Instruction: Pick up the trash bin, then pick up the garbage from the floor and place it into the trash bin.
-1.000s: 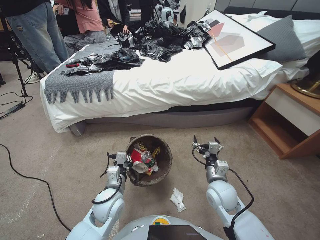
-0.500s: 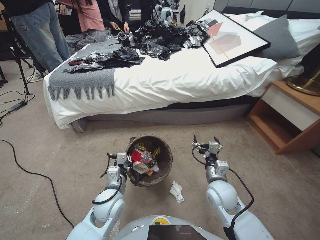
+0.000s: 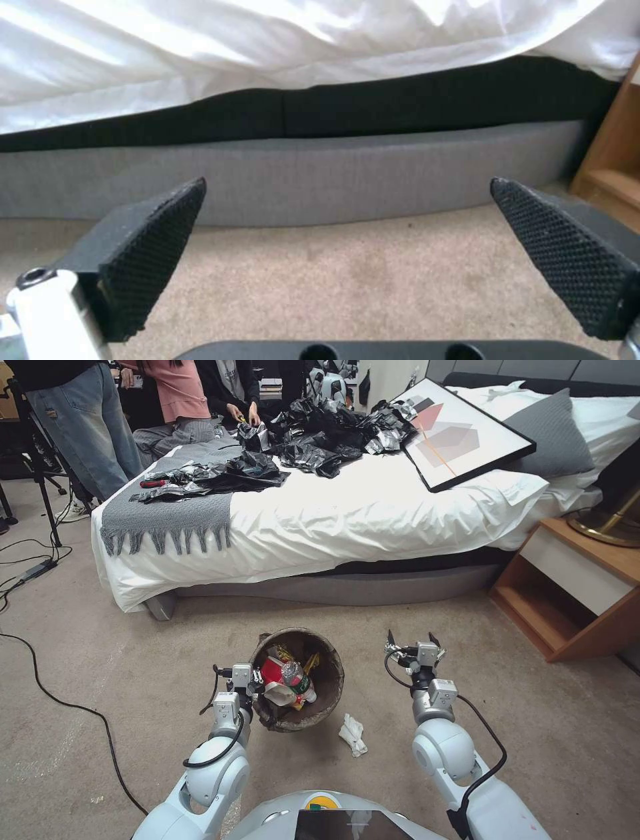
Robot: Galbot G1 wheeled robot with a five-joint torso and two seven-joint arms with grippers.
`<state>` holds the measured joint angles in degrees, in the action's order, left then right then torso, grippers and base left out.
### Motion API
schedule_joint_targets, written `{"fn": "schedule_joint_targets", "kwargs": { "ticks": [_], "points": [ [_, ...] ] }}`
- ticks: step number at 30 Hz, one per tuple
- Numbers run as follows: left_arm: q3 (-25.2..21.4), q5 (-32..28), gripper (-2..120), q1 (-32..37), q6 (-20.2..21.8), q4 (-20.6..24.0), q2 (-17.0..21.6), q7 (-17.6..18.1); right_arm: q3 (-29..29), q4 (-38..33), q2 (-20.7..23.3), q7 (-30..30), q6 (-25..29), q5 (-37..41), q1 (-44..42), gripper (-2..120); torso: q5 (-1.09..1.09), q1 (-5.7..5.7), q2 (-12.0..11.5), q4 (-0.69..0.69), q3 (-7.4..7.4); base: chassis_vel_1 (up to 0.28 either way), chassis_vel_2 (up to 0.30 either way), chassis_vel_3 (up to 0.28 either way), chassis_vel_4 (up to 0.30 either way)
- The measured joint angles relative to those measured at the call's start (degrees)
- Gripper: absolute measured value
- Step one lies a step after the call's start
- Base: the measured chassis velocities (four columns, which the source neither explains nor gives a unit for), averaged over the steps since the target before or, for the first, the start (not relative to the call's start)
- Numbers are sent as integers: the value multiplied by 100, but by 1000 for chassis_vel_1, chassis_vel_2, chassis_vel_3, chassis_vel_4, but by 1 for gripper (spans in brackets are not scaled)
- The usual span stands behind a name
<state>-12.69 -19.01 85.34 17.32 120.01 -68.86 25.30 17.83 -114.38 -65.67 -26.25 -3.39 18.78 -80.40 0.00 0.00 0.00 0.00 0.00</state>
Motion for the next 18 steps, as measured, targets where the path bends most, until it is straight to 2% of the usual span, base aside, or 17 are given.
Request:
{"fn": "schedule_joint_targets", "kwargs": {
  "ticks": [4, 6, 8, 10, 12, 13, 18],
  "points": [
    [-57, 2, 0, 9, -5, 17, 13, 2, -42, 54, 353, 49, -5, 378, 102, 100, 0, 0, 0, 0, 0, 0, 0, 0, 0],
    [-104, 2, 0, 38, -9, 34, 23, 2, -140, 112, 698, 94, -47, 758, 189, 100, 0, 0, 0, 0, 0, 0, 0, 0, 0],
    [-122, 1, 0, 51, -10, 40, 29, 2, -173, 140, 807, 126, -51, 840, 212, 100, 1, 0, 0, 0, 0, 0, 0, 0, 0],
    [-187, -1, 0, 90, -14, 73, 50, 4, -304, 297, 1166, 280, -22, 1079, 298, 100, 1, 0, 0, 0, 0, 0, 0, 0, 0],
    [-204, -3, 0, 102, -17, 83, 56, 3, -362, 364, 1279, 362, 13, 1182, 339, 100, 1, 0, 0, 0, 0, 0, 0, 0, 0],
    [-235, -4, 0, 120, -20, 93, 69, 2, -494, 499, 1537, 514, 76, 1349, 429, 100, 2, 0, 0, 0, 0, 0, 0, 0, 0],
    [-249, -5, 0, 141, -21, 106, 76, 2, -781, 690, 1925, 786, 142, 1638, 605, 100, 2, 0, 0, 1, 0, 0, 0, 0, 0]
  ]
}}
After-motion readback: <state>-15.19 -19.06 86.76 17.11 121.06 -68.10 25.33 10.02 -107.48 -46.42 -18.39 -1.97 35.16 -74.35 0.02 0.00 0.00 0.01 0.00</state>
